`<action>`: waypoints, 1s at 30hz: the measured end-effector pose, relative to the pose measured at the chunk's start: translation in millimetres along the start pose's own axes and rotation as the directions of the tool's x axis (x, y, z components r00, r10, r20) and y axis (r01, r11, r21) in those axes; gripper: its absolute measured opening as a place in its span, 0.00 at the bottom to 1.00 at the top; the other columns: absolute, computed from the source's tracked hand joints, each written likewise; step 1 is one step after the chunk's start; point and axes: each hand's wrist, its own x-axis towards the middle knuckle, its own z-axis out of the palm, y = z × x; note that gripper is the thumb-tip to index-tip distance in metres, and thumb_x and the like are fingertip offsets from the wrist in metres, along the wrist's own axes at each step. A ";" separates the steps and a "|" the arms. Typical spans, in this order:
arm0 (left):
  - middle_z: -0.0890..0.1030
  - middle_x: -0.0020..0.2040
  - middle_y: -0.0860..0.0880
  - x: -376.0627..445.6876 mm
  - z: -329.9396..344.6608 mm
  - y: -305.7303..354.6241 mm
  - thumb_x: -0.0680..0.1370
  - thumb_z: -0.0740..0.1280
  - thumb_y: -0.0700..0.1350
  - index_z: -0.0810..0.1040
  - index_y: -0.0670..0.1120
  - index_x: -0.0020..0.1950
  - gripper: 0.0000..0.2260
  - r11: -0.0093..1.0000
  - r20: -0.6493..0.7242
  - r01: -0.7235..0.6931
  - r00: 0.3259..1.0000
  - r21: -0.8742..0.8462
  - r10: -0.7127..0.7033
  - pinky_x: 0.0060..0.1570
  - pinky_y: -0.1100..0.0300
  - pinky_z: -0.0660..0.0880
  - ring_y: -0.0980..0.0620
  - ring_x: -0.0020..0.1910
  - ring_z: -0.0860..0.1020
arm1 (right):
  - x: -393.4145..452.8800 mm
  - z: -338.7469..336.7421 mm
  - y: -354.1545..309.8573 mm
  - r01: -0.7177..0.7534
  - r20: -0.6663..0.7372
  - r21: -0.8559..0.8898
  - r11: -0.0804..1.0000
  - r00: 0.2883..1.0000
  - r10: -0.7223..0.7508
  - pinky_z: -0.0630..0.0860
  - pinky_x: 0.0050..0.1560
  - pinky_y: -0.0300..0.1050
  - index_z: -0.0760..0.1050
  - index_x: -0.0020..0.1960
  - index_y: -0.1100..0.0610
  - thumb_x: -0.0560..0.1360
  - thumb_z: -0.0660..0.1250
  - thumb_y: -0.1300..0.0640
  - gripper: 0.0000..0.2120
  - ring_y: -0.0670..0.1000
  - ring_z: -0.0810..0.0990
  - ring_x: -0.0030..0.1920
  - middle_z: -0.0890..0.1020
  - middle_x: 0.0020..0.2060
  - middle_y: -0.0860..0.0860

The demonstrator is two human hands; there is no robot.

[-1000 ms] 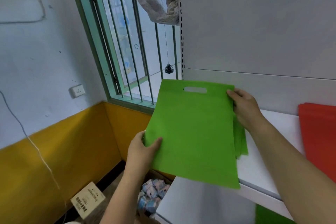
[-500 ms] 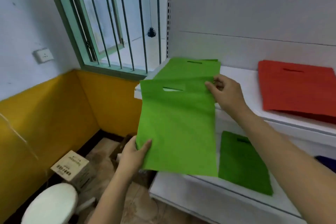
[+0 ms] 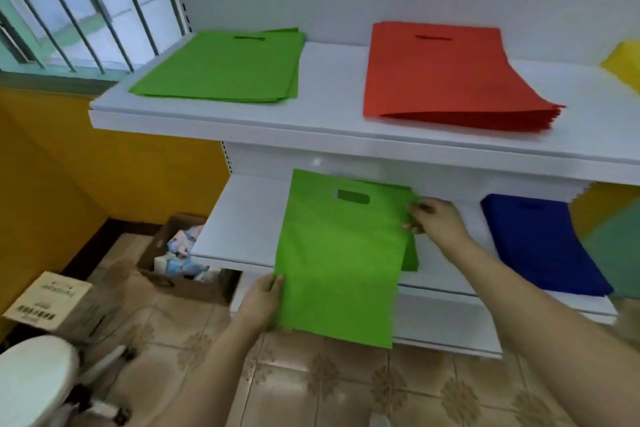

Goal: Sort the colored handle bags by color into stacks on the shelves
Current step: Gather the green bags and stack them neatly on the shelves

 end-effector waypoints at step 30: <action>0.76 0.49 0.42 252.0 200.9 19.8 0.81 0.60 0.36 0.74 0.38 0.61 0.10 0.953 -0.032 0.177 0.981 -0.247 -0.190 0.36 0.57 0.82 0.41 0.48 0.77 | 227.4 36.8 203.3 -0.396 0.223 -0.062 0.916 0.889 0.399 0.68 0.59 0.45 0.64 0.74 0.52 0.79 0.64 0.49 0.25 0.49 0.69 0.59 0.70 0.60 0.48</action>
